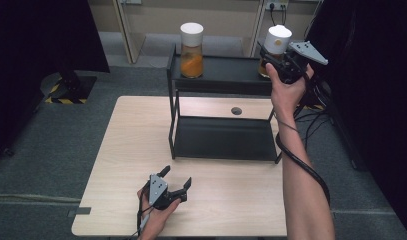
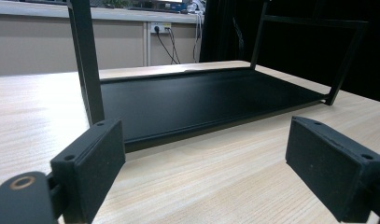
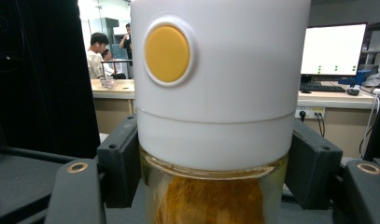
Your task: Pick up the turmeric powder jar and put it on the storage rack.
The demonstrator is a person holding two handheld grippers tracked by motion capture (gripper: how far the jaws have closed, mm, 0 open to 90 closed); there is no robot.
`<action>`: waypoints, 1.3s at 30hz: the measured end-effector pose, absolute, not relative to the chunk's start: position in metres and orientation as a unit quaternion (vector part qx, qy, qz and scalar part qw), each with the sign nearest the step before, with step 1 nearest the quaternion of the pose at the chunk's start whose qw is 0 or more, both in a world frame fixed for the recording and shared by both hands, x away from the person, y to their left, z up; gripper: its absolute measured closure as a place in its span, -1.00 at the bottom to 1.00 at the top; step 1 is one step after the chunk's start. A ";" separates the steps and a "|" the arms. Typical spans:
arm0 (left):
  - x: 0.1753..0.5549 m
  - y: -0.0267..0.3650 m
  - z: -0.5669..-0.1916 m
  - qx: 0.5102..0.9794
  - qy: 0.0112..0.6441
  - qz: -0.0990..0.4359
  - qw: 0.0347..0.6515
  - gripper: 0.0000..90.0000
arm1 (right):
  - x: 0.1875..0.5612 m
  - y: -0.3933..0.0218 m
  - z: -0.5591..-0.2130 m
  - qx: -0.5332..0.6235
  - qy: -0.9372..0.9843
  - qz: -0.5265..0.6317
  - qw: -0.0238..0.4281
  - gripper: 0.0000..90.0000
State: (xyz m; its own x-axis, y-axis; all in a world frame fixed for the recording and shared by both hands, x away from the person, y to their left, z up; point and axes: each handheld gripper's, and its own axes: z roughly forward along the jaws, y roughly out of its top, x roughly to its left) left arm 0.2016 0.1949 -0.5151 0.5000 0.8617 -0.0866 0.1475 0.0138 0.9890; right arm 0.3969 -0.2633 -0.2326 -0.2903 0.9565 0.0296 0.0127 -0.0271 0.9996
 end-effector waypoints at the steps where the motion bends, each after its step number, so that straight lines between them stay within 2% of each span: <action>1: 0.202 0.195 -0.515 0.634 0.398 0.303 0.590 -0.74 | 0.396 -0.262 -0.233 0.430 0.562 0.572 0.414 -0.31; 9: 0.201 0.195 -0.515 0.635 0.397 0.304 0.589 -0.74 | 0.395 -0.263 -0.234 0.426 0.566 0.574 0.412 -0.36; 15: 0.201 0.194 -0.515 0.636 0.397 0.304 0.588 -0.74 | 0.389 -0.263 -0.229 0.425 0.560 0.577 0.415 -0.67; 19: 0.201 0.194 -0.515 0.636 0.397 0.304 0.588 -0.74 | 0.386 -0.266 -0.227 0.426 0.565 0.576 0.409 -0.76; 29: 0.201 0.194 -0.515 0.636 0.397 0.305 0.588 -0.74 | 0.376 -0.272 -0.234 0.416 0.576 0.581 0.398 -0.88; 39: 0.201 0.194 -0.515 0.635 0.396 0.307 0.587 -0.74 | 0.358 -0.272 -0.239 0.403 0.584 0.582 0.397 -0.92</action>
State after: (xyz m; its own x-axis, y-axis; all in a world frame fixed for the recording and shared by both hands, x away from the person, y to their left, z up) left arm 0.2008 0.1936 -0.5148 0.4974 0.8642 -0.0758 0.1435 0.0043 0.9896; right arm 0.3583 -0.2725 -0.2386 -0.3601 0.9329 0.0047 0.0085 -0.0017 1.0000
